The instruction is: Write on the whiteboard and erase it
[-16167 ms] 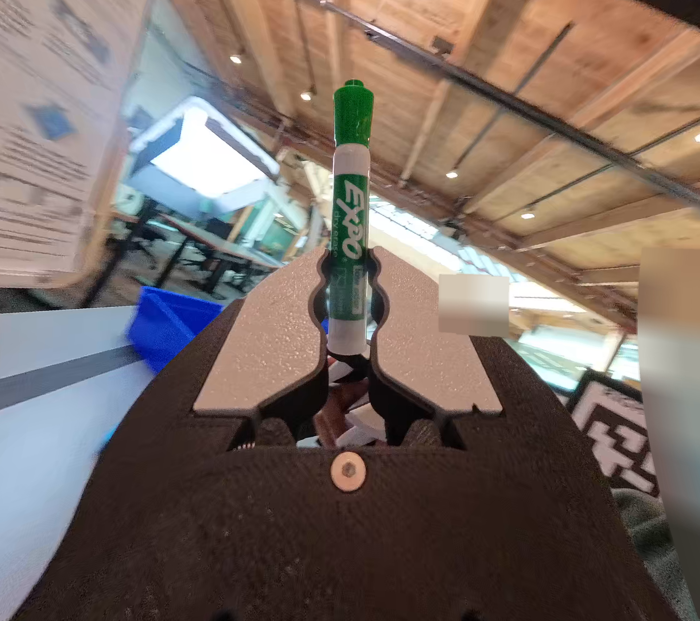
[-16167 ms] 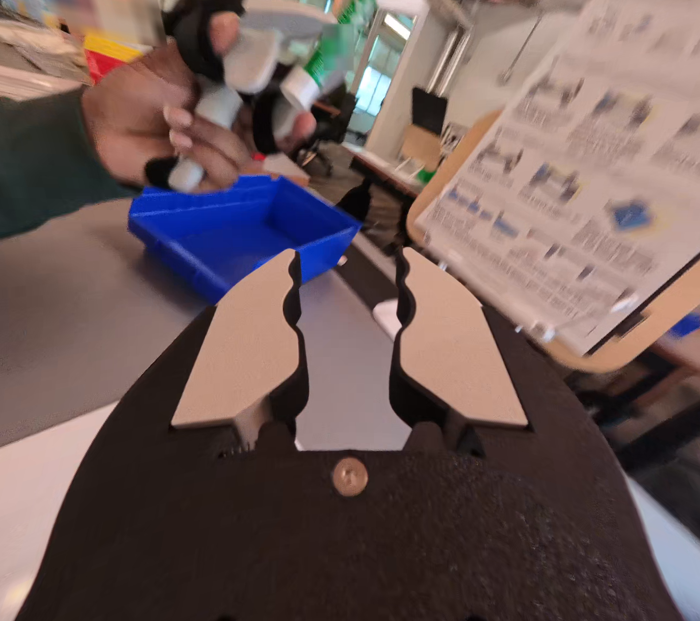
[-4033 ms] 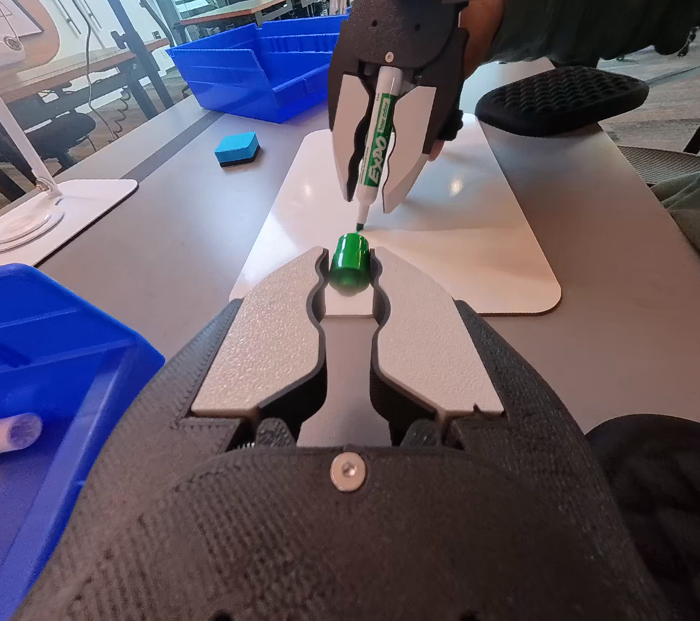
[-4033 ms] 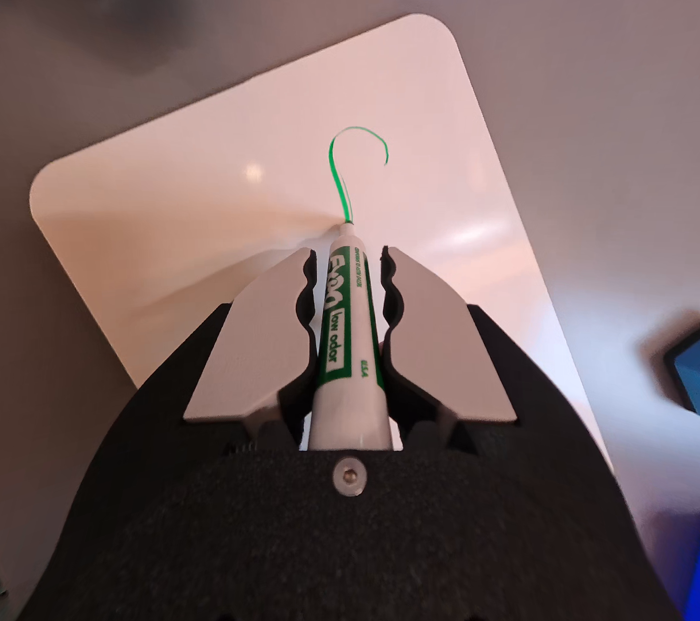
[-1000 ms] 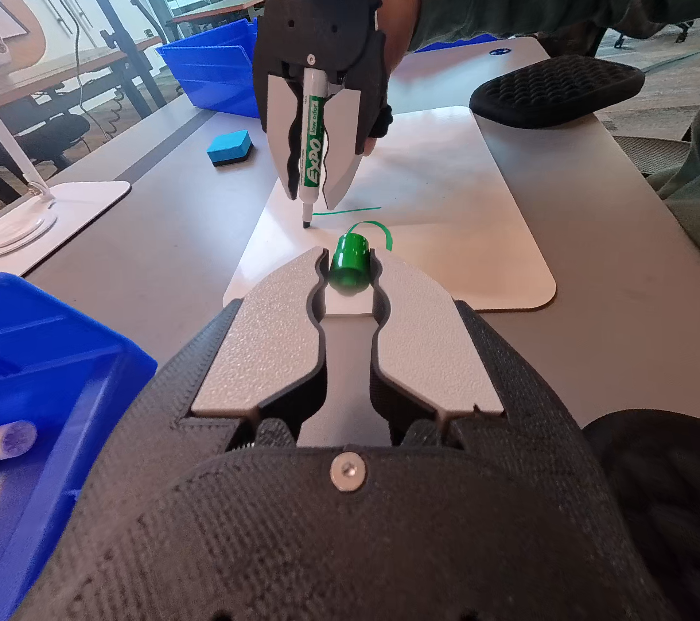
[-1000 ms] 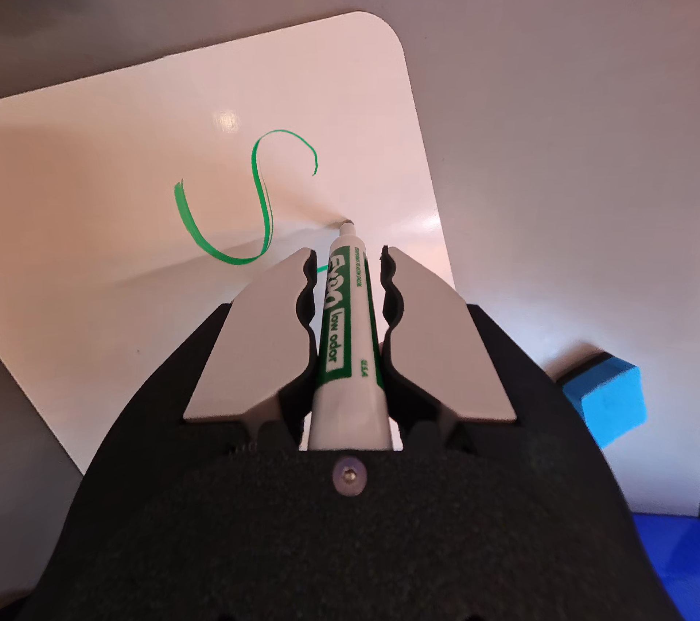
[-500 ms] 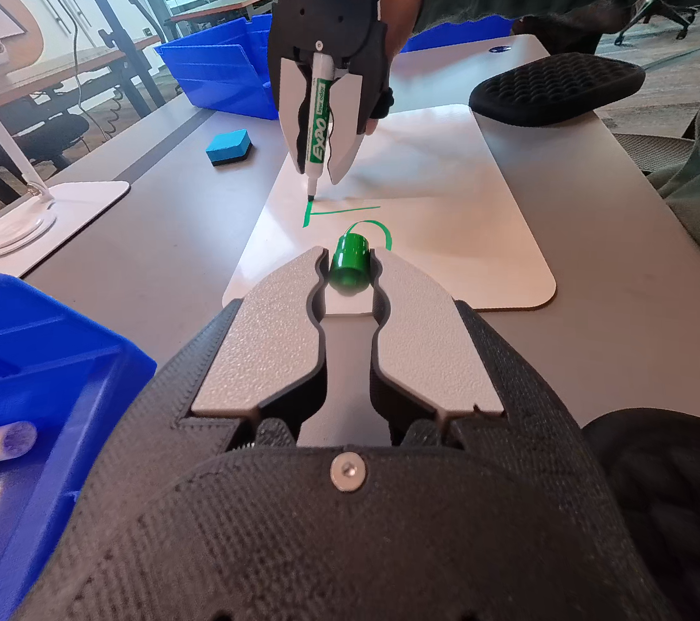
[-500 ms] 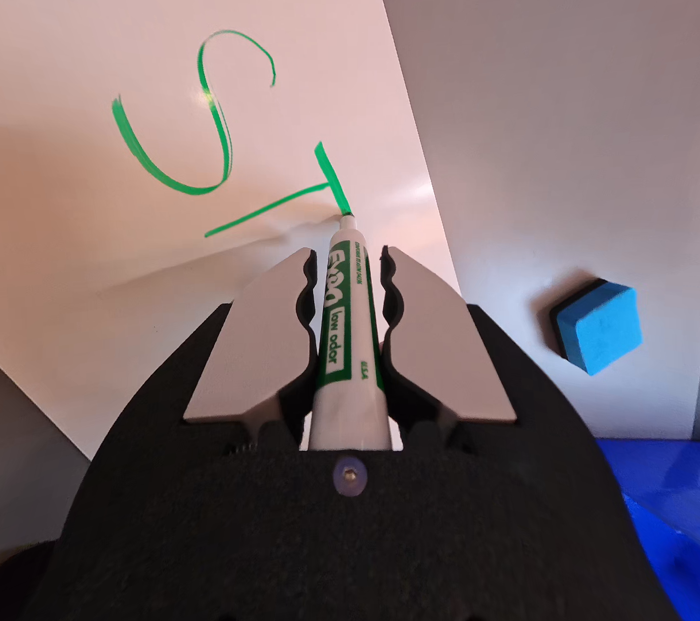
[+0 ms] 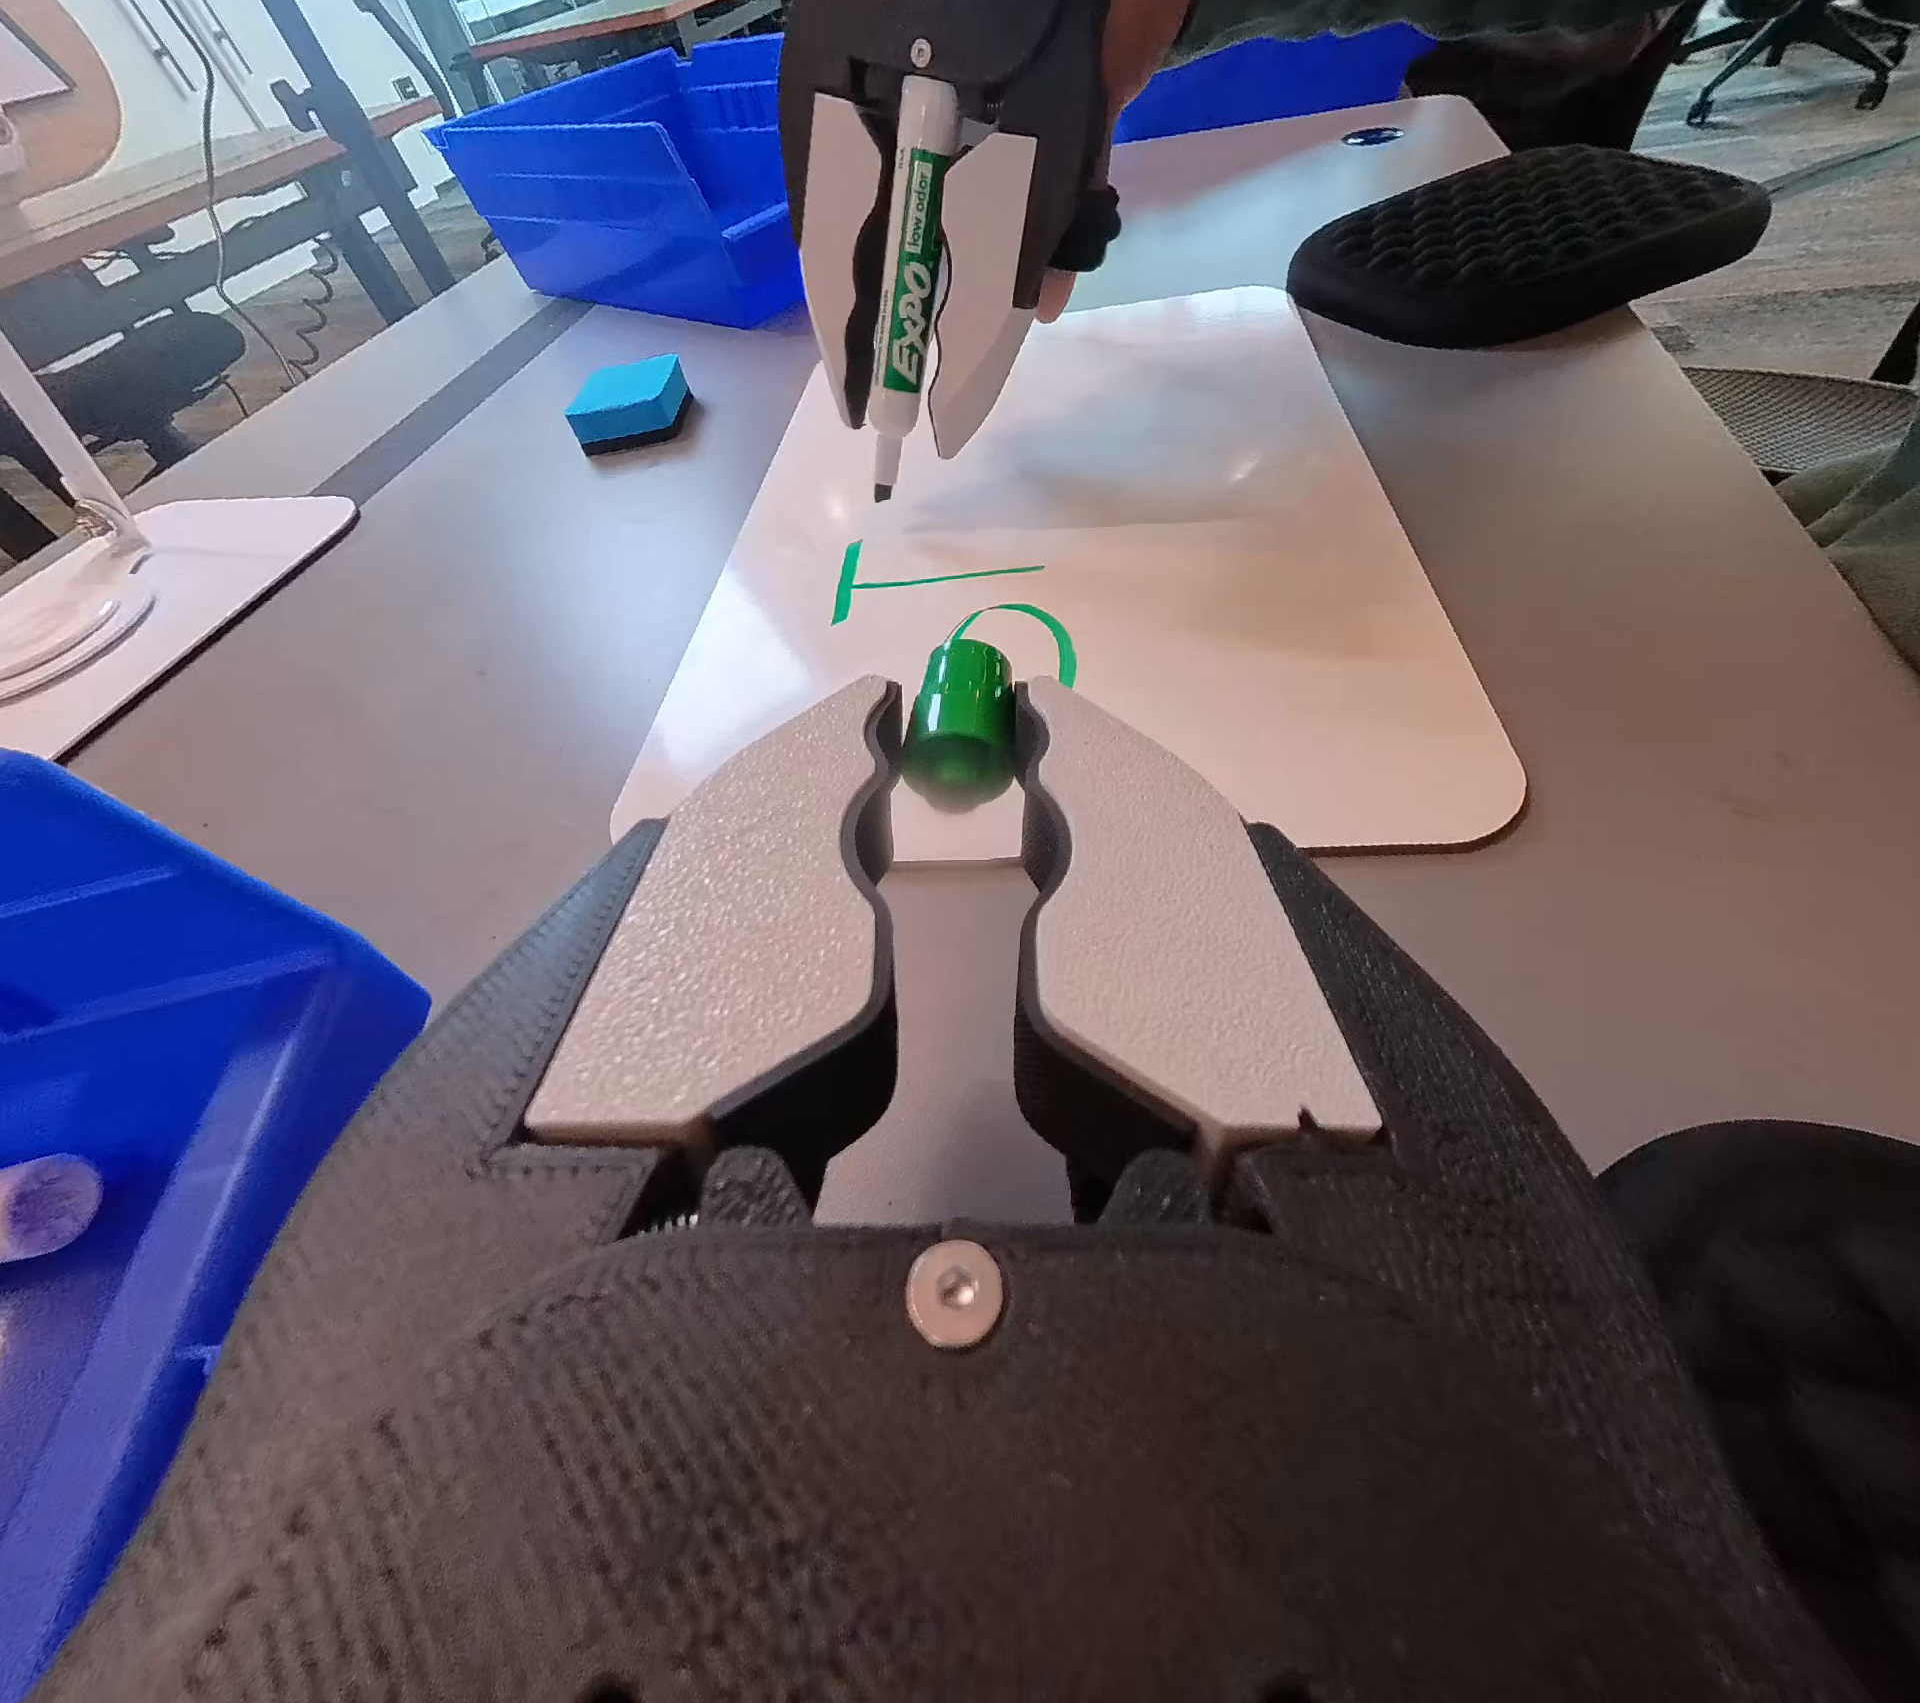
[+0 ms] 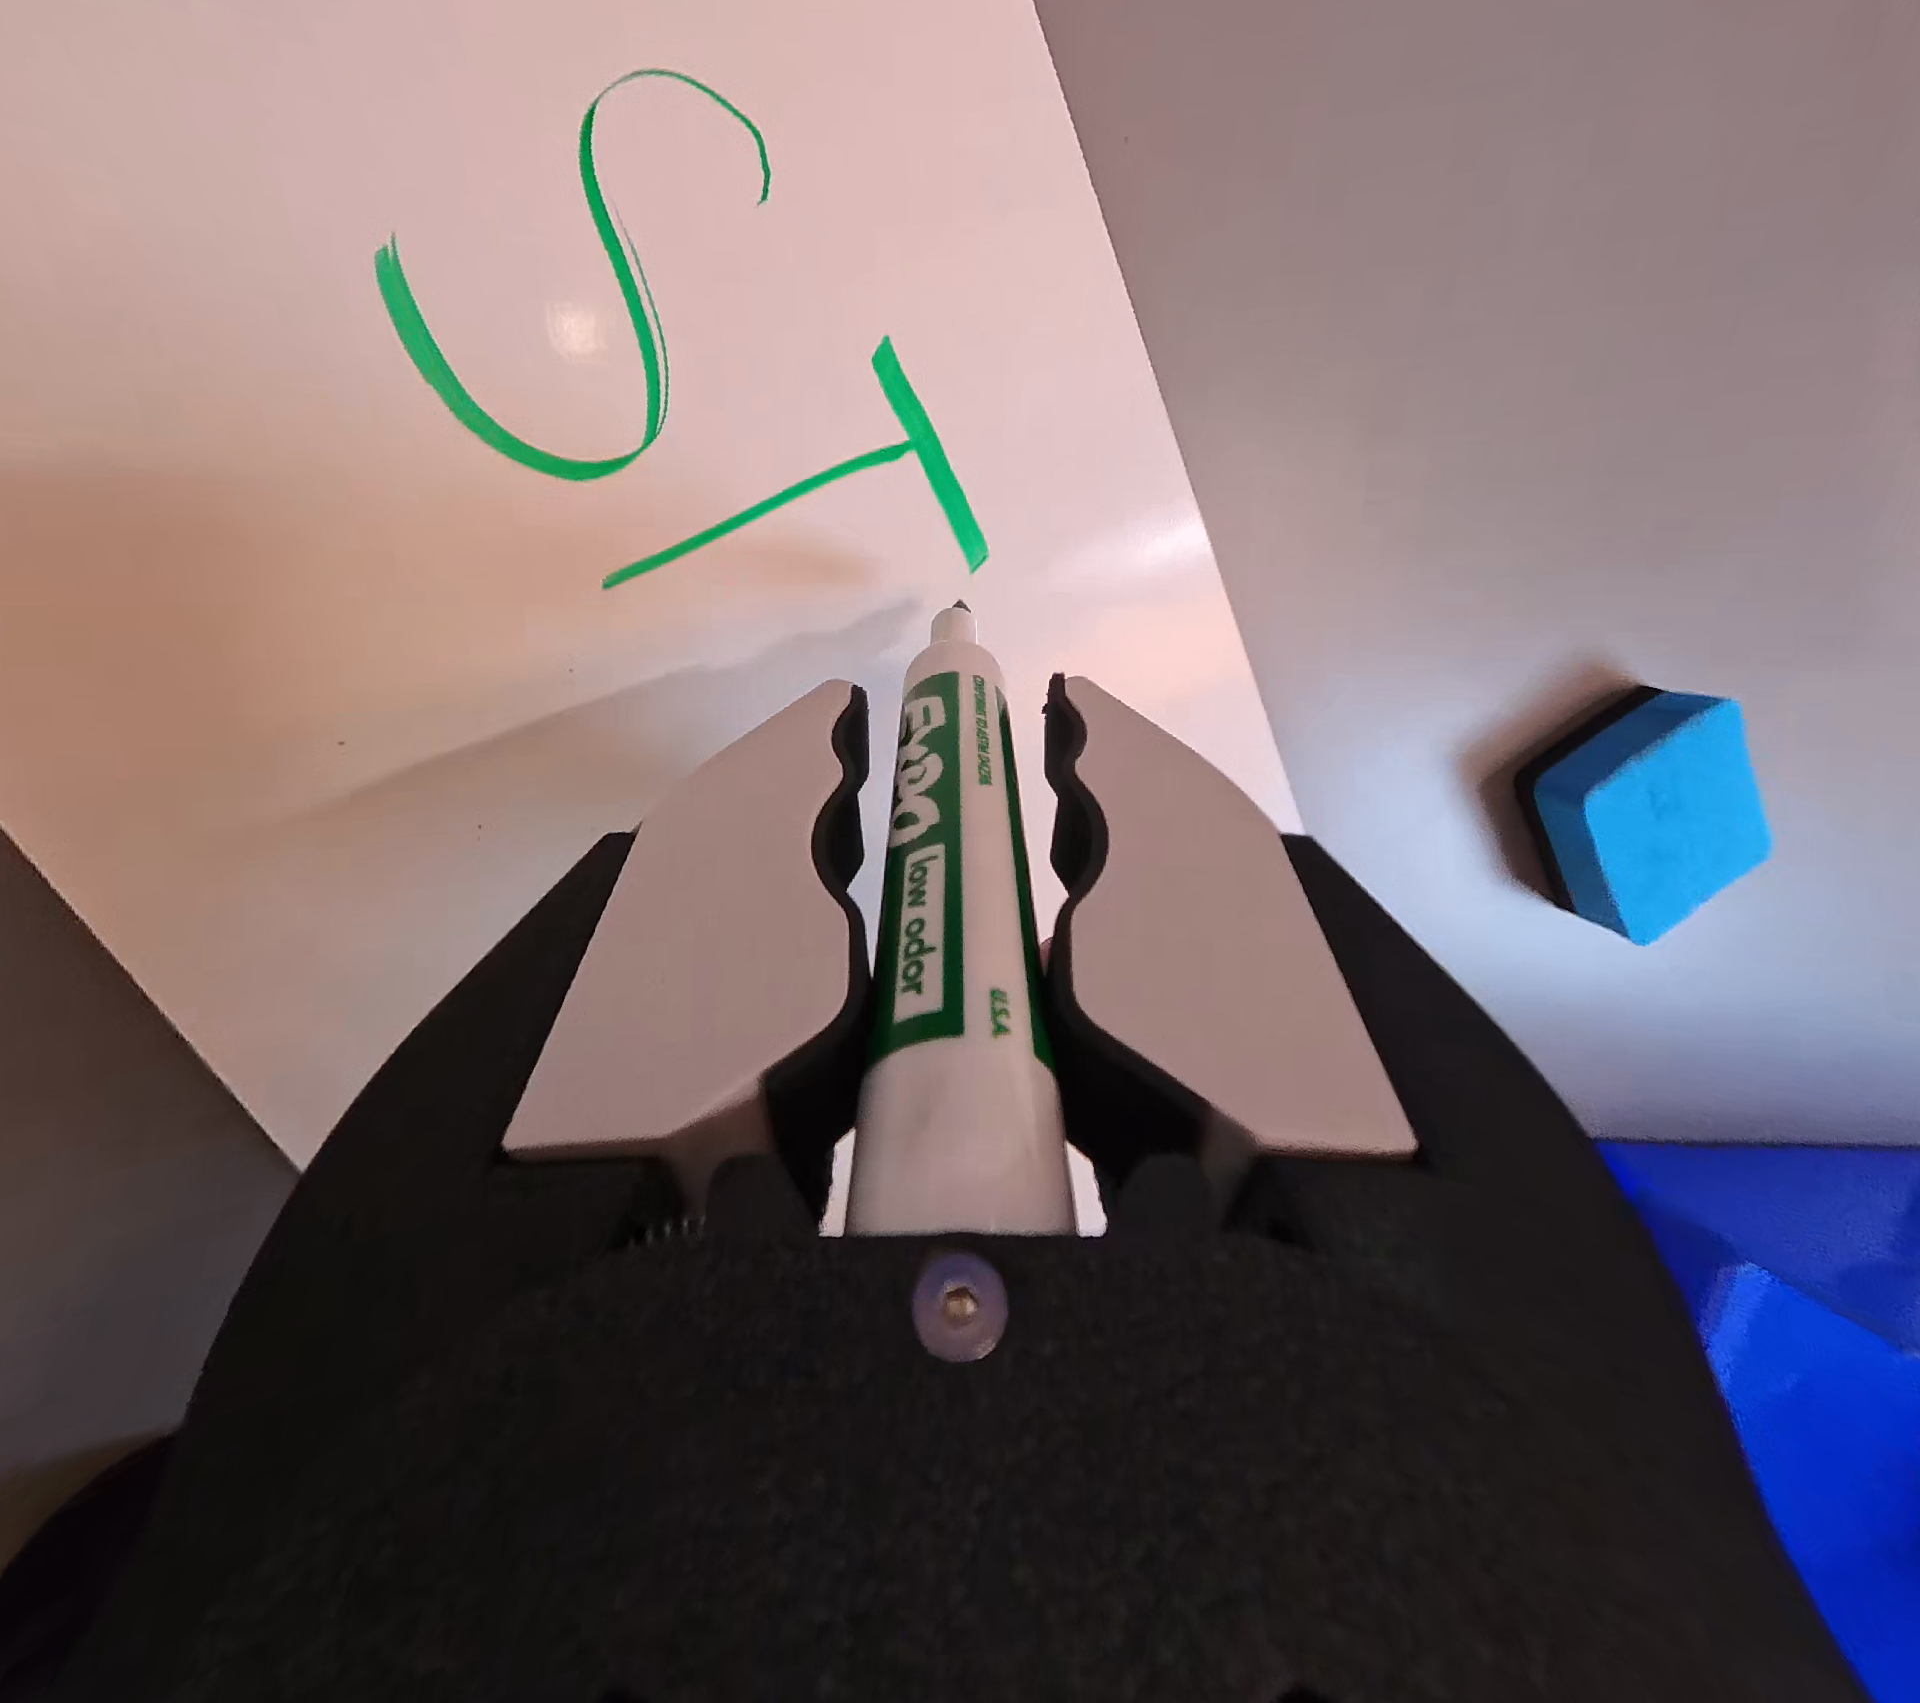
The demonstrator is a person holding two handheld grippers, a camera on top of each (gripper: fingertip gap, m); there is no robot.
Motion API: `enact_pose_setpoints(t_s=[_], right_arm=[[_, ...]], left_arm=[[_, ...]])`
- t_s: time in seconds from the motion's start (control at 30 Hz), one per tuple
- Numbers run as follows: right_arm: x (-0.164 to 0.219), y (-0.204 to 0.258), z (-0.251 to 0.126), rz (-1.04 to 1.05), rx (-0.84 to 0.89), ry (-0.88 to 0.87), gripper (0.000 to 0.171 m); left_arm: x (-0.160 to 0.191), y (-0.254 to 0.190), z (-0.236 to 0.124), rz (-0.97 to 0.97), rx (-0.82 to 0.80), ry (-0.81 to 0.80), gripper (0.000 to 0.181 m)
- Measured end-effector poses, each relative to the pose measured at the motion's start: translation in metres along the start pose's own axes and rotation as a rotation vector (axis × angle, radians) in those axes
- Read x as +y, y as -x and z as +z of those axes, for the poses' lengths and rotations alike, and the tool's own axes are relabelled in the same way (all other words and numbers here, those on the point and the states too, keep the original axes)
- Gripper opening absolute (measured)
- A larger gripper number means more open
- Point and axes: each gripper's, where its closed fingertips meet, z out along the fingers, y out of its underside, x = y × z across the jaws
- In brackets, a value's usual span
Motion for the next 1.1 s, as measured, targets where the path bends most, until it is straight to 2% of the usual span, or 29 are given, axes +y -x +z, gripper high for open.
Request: enact_pose_setpoints(t_s=[0.17,1.1], right_arm=[[0.007,-0.006,0.001,0.023,0.017,-0.006,0.033],[-0.007,-0.012,0.013,-0.005,0.011,-0.002,0.033]], left_arm=[[0.000,0.000,0.000,0.001,-0.002,0.001,0.020],[0.001,0.000,0.001,0.005,0.002,0.003,0.020]])
